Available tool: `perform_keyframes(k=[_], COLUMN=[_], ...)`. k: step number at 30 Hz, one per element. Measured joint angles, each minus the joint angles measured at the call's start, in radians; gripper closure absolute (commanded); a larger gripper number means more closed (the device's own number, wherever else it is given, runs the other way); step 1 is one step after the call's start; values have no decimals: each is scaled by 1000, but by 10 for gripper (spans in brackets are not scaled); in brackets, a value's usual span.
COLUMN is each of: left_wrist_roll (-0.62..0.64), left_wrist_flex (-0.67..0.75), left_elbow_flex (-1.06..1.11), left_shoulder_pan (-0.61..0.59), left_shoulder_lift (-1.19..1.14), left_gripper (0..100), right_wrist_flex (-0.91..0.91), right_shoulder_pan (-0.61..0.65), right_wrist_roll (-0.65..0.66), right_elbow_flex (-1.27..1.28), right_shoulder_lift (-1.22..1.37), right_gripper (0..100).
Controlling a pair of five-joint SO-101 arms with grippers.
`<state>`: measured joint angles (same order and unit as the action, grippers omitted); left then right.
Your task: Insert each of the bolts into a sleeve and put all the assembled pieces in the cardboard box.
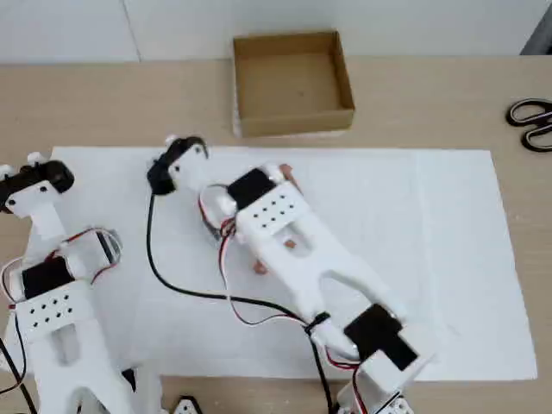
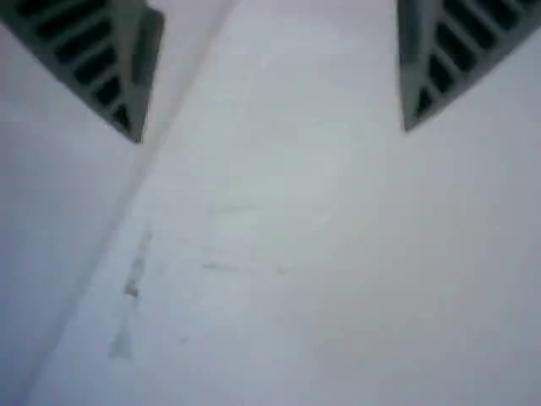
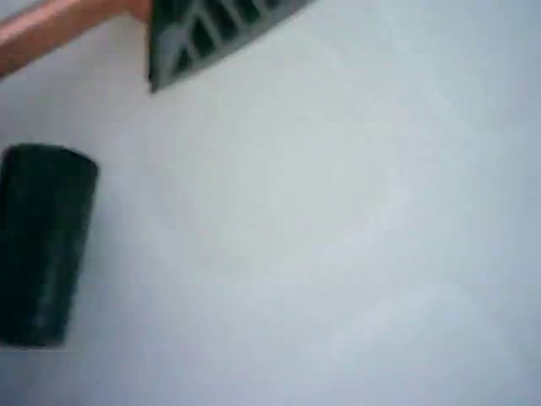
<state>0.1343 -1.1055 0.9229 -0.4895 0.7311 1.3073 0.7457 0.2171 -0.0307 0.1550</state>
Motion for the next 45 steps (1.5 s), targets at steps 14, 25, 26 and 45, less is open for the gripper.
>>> perform_keyframes(k=[14,25,26,45], left_wrist_roll=[3,3,3,5], left_wrist_flex=[0,0,0,0], left_elbow_flex=[23,23,23,23], left_shoulder_pan=[0,0,0,0], left_shoulder_lift=[0,0,0,0], left_gripper=[811,811,811,811], right_wrist_flex=[-141,-201,-201,-40], right_shoulder_pan=[12,8,6,58], right_wrist_roll=[-60,-61,-61,-61], right_elbow_flex=[0,-5,-6,-158], right_shoulder_lift=[158,216,216,238], right_gripper=[740,740,740,740])
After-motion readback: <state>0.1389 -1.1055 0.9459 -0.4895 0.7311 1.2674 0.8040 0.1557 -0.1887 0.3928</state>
